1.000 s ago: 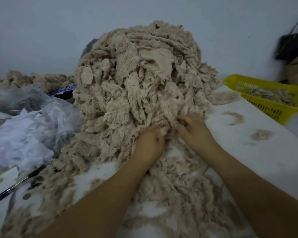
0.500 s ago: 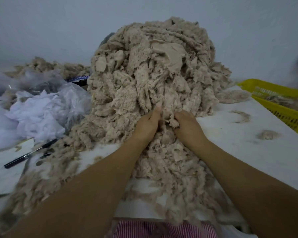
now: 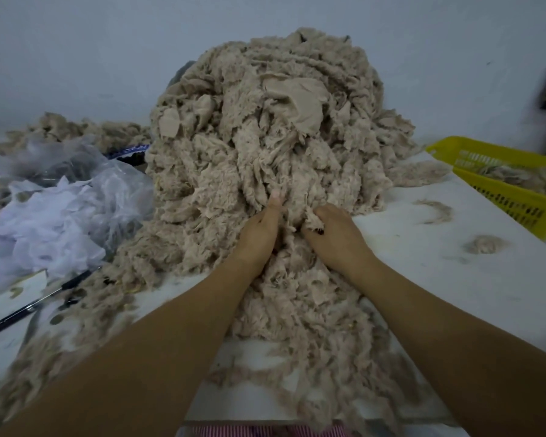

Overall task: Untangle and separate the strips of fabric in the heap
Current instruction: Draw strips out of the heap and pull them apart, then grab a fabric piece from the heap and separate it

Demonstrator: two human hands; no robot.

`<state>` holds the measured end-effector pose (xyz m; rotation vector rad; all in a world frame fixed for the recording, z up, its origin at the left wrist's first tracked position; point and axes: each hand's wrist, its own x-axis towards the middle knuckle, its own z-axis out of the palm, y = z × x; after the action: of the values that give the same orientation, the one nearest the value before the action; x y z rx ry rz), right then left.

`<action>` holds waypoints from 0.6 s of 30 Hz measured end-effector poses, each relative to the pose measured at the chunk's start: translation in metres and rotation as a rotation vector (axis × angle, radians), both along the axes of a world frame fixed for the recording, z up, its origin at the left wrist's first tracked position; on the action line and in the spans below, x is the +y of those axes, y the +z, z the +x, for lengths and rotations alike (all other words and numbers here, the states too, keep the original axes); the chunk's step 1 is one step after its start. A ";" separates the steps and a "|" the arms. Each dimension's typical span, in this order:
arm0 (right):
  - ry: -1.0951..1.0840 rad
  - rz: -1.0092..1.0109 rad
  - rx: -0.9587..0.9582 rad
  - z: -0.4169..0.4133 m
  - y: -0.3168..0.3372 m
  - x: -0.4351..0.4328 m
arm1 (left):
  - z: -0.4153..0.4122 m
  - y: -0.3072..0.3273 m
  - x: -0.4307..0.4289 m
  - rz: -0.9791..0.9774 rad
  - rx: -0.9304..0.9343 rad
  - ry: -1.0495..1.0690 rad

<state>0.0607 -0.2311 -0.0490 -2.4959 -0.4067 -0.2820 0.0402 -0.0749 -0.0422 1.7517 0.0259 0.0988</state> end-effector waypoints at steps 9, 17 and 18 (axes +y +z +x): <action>0.184 0.069 -0.331 -0.039 0.043 0.015 | 0.001 0.013 0.002 -0.107 0.057 0.040; 0.731 -0.299 0.027 -0.072 0.031 0.029 | 0.005 0.019 0.002 -0.162 0.066 0.016; 0.652 -0.145 0.032 -0.066 0.031 0.027 | 0.005 0.022 0.003 -0.206 0.086 -0.022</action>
<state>-0.0055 -0.2039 -0.0181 -2.3427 -1.2187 0.0534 0.0453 -0.0716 -0.0207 1.5487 0.0767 0.0046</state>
